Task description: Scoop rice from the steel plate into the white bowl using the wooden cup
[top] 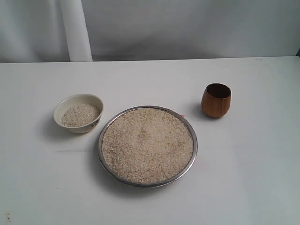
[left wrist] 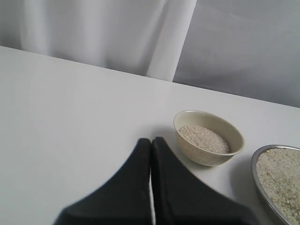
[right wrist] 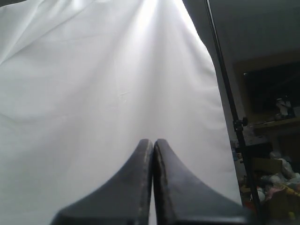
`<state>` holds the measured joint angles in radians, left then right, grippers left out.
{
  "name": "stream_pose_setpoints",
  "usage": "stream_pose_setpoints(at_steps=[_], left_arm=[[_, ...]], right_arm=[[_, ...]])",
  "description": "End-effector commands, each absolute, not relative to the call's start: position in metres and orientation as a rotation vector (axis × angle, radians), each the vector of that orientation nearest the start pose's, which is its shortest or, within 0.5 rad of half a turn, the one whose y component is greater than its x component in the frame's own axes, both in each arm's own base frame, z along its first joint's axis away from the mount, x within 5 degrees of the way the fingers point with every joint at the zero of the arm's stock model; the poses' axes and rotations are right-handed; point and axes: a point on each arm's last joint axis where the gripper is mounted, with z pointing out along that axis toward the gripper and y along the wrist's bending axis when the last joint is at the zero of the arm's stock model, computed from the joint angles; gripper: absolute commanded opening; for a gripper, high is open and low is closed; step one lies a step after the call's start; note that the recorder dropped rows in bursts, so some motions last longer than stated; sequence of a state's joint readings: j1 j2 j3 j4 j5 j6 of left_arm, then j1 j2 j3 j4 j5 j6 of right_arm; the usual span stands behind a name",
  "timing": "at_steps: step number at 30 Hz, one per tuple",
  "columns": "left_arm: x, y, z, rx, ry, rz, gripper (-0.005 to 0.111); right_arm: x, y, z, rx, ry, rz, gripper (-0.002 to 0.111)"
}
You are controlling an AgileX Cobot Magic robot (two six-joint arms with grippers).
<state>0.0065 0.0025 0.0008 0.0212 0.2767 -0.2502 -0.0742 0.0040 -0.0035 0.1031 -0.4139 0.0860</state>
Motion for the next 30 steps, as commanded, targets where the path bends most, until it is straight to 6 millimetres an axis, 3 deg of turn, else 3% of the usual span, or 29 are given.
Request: stream_pose_setpoints(at_steps=[1, 6, 10, 14, 18, 23, 30], left_arm=[[0.055, 0.000, 0.189, -0.210, 1.740, -0.169, 0.000], [0.055, 0.000, 0.189, -0.210, 1.740, -0.169, 0.000], [0.055, 0.000, 0.189, -0.210, 1.740, -0.169, 0.000], [0.055, 0.000, 0.189, -0.210, 1.740, -0.169, 0.000], [0.055, 0.000, 0.189, -0.210, 1.740, -0.169, 0.000], [0.055, 0.000, 0.189, -0.210, 1.740, -0.169, 0.000], [0.055, 0.000, 0.189, -0.210, 1.740, -0.169, 0.000]], right_arm=[[0.039, -0.008, 0.258, 0.170, 0.931, 0.067, 0.000], [0.025, -0.009, 0.274, 0.262, 0.678, 0.338, 0.000], [0.029, -0.005, 0.290, 0.257, 0.845, 0.339, 0.000], [0.040, -0.003, 0.331, 0.235, 1.024, 0.275, 0.000], [0.061, -0.003, 0.370, 0.180, 1.119, 0.187, 0.000], [0.103, -0.007, 0.400, 0.117, 1.290, 0.045, 0.000], [0.164, -0.011, 0.412, 0.053, 1.408, -0.030, 0.000]])
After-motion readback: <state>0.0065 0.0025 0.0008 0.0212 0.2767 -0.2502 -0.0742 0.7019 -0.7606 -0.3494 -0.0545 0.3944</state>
